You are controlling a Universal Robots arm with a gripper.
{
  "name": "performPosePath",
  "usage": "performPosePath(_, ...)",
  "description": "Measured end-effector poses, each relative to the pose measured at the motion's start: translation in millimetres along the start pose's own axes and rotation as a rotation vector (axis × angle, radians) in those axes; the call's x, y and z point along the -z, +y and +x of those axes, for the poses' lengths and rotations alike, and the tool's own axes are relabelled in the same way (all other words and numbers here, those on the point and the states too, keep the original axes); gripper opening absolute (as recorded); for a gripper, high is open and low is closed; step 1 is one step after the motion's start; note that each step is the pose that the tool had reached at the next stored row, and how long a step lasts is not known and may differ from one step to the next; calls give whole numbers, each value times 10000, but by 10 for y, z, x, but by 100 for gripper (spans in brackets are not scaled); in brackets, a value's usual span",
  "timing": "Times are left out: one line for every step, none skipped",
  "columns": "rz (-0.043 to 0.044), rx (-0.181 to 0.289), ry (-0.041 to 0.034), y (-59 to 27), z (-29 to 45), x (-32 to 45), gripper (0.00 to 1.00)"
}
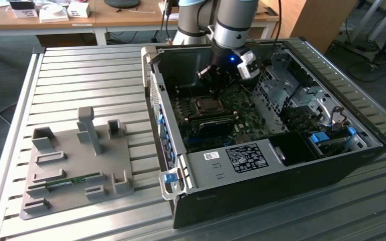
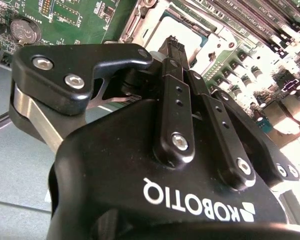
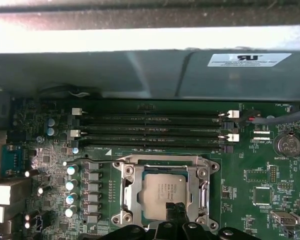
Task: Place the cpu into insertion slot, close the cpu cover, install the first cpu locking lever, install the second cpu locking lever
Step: 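Close the cpu cover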
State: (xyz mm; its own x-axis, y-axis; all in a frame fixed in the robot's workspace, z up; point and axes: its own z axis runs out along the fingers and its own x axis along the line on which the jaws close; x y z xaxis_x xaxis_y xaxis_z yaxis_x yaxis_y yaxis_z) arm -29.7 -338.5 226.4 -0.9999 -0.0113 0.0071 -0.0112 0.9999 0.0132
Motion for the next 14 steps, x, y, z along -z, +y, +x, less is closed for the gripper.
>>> performPosePath(-5,10,-18,0,7,-1,11)
performPosePath(-10,18,-34,0,14,-1,11)
performPosePath(-12,26,-47,0,21,-2,11)
performPosePath(-12,32,-57,0,27,-2,11)
performPosePath(-13,39,-67,0,34,-2,11)
performPosePath(-14,43,-76,1,40,-2,11)
performPosePath(-14,45,-81,1,43,-2,11)
performPosePath(-14,46,-82,1,43,-2,11)
performPosePath(-14,47,-83,0,43,-2,11)
performPosePath(-14,48,-83,0,43,-2,11)
performPosePath(-13,47,-83,0,43,-2,11)
performPosePath(-13,47,-83,0,44,-2,11)
performPosePath(-14,47,-84,0,44,-2,11)
performPosePath(-14,46,-85,0,45,-2,11)
